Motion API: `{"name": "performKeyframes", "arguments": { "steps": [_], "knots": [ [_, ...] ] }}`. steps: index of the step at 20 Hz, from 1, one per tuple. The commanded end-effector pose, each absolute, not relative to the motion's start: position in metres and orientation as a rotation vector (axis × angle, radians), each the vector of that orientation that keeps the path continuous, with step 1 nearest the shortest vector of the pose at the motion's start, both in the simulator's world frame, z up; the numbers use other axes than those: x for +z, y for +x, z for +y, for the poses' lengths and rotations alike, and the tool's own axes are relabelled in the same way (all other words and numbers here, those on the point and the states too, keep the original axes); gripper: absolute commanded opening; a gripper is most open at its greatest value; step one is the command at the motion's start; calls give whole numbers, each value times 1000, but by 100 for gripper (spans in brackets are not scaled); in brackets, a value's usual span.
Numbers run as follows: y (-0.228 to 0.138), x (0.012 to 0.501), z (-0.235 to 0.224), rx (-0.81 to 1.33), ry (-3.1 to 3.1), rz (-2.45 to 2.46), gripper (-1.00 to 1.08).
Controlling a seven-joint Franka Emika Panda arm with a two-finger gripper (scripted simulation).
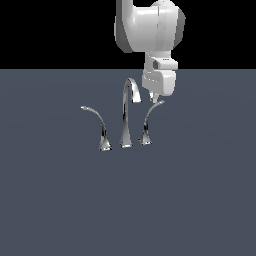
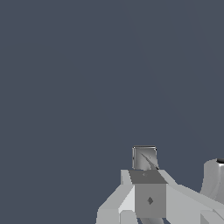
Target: Turn on the faucet by rotating a designated handle.
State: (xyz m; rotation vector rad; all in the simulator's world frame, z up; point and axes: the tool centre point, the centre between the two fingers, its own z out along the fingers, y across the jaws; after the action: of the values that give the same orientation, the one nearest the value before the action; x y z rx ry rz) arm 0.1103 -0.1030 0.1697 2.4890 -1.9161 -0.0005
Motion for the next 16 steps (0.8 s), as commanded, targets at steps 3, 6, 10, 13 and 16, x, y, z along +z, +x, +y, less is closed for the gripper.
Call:
{"name": "performKeyframes", "arguments": {
  "steps": [3,6,10,13,16],
  "knots": [
    [110,171,-102,0,2492,-1912,-100],
    [108,171,-104,0,2492,-1912,-100],
    [97,171,-112,0,2492,-1912,-100],
    [88,171,-119,0,2492,-1912,-100],
    [79,171,-125,0,2492,-1912,-100]
  ]
}}
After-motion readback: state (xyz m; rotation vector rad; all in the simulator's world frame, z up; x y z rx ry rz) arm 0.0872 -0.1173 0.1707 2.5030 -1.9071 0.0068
